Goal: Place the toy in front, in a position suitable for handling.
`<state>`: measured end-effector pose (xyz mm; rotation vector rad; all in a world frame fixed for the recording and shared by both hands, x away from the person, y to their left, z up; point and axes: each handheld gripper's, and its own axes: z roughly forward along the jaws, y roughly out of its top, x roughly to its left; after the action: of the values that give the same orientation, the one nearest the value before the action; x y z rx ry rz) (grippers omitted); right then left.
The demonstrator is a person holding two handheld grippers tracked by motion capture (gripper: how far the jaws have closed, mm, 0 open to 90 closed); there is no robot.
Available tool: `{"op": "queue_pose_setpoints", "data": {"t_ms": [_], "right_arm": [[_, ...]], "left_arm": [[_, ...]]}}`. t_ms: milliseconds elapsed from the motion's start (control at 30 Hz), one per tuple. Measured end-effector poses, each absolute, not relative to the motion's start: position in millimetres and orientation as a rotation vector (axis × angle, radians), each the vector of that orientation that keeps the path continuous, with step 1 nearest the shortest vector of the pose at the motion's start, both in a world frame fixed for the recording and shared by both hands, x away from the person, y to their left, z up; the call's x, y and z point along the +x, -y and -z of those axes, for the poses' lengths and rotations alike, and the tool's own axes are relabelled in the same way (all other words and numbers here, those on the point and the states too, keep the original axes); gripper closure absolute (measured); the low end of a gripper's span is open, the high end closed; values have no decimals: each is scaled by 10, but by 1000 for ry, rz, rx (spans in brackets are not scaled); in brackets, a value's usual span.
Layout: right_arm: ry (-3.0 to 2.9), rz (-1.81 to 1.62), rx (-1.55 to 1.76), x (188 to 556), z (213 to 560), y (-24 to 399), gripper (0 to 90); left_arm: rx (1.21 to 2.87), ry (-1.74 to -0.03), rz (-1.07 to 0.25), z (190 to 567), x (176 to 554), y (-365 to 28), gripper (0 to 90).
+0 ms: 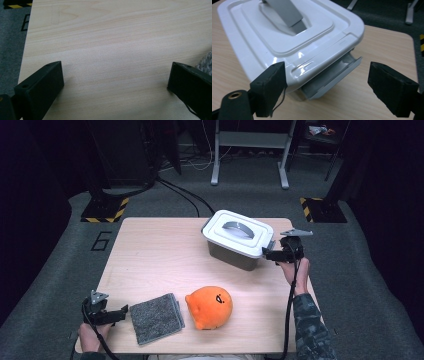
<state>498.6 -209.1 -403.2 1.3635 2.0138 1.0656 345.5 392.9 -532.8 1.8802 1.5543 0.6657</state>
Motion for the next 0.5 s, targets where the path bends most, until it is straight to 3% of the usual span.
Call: {"op": "queue_pose_setpoints", "data": {"t_ms": [500], "right_arm": [[-2031,-1081,1418,5354,4042,2080,221]], "left_arm": [[1880,-1554,-666,5328,3455,-3929,0]]}}
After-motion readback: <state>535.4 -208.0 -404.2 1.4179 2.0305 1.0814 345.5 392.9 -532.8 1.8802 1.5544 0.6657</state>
